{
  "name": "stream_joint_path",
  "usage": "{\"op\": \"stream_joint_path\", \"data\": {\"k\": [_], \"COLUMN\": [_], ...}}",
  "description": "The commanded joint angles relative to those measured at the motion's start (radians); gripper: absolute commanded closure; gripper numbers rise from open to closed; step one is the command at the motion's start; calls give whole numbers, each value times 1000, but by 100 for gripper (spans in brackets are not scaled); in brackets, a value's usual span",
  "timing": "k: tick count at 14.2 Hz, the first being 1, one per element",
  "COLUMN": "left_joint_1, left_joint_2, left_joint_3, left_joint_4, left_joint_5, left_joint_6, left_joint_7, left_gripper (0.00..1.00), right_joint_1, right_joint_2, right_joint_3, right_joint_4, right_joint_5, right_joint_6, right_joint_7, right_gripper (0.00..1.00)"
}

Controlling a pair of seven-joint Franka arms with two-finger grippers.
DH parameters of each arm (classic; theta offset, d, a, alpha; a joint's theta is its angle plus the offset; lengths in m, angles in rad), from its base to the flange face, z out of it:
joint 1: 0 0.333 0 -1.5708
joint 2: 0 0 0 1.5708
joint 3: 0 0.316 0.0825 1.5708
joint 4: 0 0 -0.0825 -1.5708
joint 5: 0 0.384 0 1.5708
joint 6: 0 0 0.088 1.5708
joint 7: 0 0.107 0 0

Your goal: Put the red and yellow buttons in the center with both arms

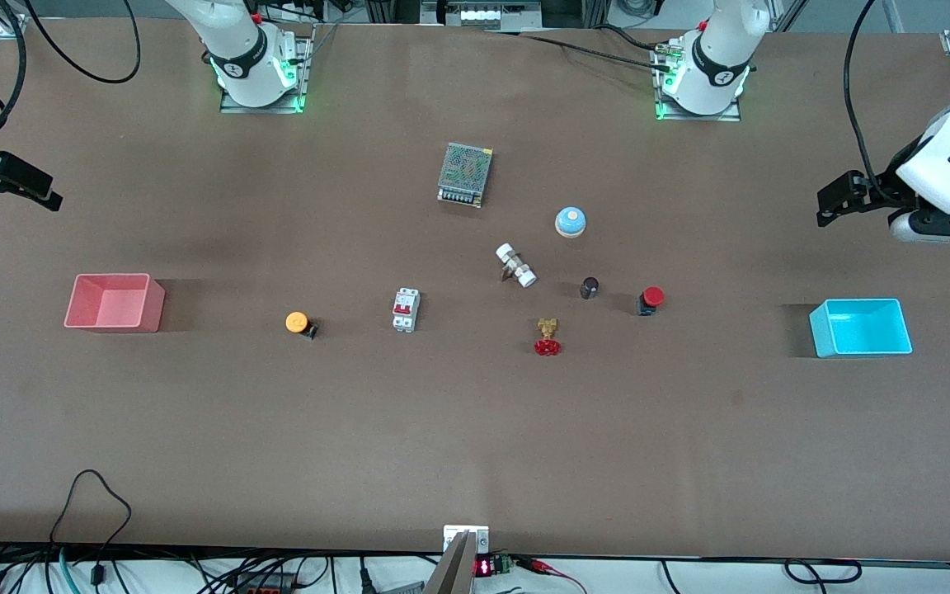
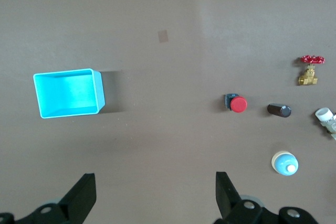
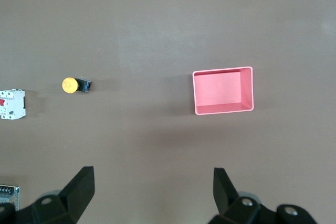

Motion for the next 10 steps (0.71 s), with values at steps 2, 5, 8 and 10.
{"op": "stream_joint_path", "data": {"k": [2,5,8,10], "left_joint_1": [-5,-10,-14,-13], "left_joint_2": [0,5,6,11], "left_joint_3": [6,5,2,3], "left_joint_4": [12,18,18,20], "left_joint_5": [-15,-13,-13,-13], "left_joint_6": [-37,-37,-37,-37], "left_joint_7": [7,-16,-46,-46], "left_gripper": [0,0,0,0], "right_joint_1": [-12,-14,-14,-14], "right_joint_2": [-23,-25,-32,-31], "right_joint_3": [20,18,18,20], "right_joint_4": [-20,-20,-20,-20], "right_joint_5": [-11,-11,-11,-11], "right_joint_6": [-12,-27,-27,-26], "right_joint_7": [-5,-7,-10,-8], "right_gripper": [0,0,0,0]}}
